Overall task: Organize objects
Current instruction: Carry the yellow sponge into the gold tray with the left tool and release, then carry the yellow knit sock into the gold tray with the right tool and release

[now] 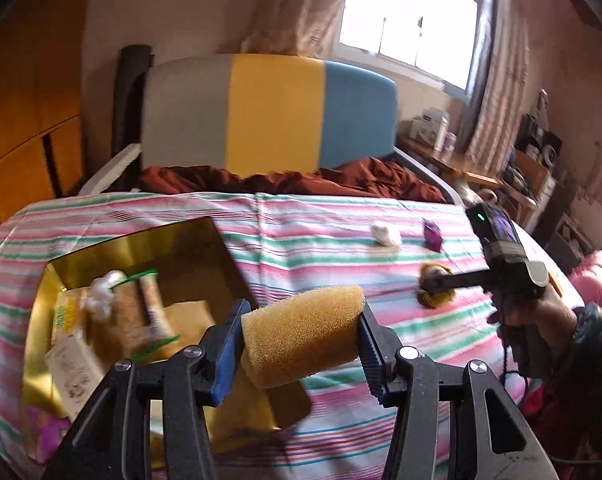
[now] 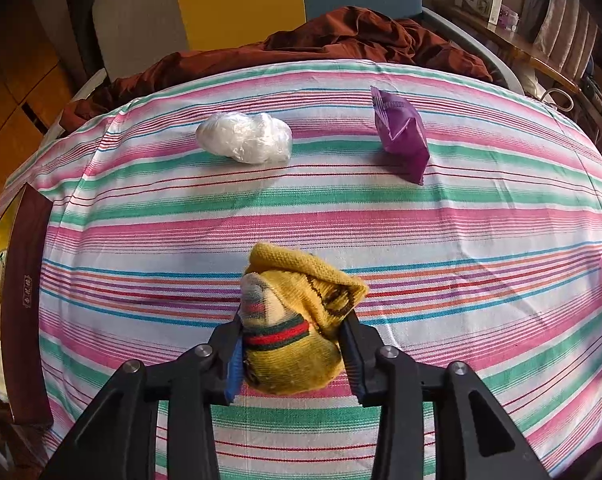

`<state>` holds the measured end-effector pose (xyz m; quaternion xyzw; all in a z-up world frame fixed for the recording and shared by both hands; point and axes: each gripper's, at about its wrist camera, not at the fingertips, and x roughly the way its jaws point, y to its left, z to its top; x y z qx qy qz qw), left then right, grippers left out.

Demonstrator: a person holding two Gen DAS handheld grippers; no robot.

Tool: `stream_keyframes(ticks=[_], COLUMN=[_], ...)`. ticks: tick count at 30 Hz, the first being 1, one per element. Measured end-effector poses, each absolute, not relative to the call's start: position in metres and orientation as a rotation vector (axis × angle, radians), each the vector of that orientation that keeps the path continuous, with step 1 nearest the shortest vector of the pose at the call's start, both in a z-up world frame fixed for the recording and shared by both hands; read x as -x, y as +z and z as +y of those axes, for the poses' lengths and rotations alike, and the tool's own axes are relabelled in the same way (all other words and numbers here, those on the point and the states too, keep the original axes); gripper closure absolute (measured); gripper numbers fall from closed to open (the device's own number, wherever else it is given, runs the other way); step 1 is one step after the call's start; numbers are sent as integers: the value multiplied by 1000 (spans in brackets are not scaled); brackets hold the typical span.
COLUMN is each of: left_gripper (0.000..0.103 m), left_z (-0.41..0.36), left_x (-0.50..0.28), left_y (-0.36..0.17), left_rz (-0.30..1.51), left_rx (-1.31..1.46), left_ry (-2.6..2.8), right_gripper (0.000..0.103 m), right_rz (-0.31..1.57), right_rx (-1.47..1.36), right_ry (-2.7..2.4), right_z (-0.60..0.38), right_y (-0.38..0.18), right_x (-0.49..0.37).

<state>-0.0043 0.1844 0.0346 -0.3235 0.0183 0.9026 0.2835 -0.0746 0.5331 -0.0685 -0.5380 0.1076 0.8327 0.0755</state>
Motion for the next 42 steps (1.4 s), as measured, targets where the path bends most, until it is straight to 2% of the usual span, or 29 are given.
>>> stream_keyframes(ticks=[10,15,18,21,23,25,27,33,42], left_gripper=[50,50,49,46,39,27,22,22,4], left_z=[72,36,32,30,28,26,21,12,29], left_x=[71,107,129,147,156,158,155,125,54], left_y=[22,13,5,-6,-15,-22,-25,-19,10], left_rz=[-236,-301,-274,-276,-286,-302,-324,-300,-169], left_rx=[1021,1075,1118,1167,1214,1249,1262,1230,1016], left_ry=[2568,2621,2646,2653,2643,2635,2652,2710,2757], right_gripper=[62,62,62,62,62,62,62,62,64], right_rz=[245,202,185,186,183,177,173,166,227], right_rx=[1606,1604,1601,1599,1598,1598,1597,1596,1586], right_ry=[2502,2509,2512,2514,2514,2515,2515,2512,2558], right_z=[527,522,517,518,521,521,521,521,514], right_y=[-70,-70,-72,-72,-71,-71,-71,-71,-62], right_x=[78,82,84,83,81,81,80,82,81])
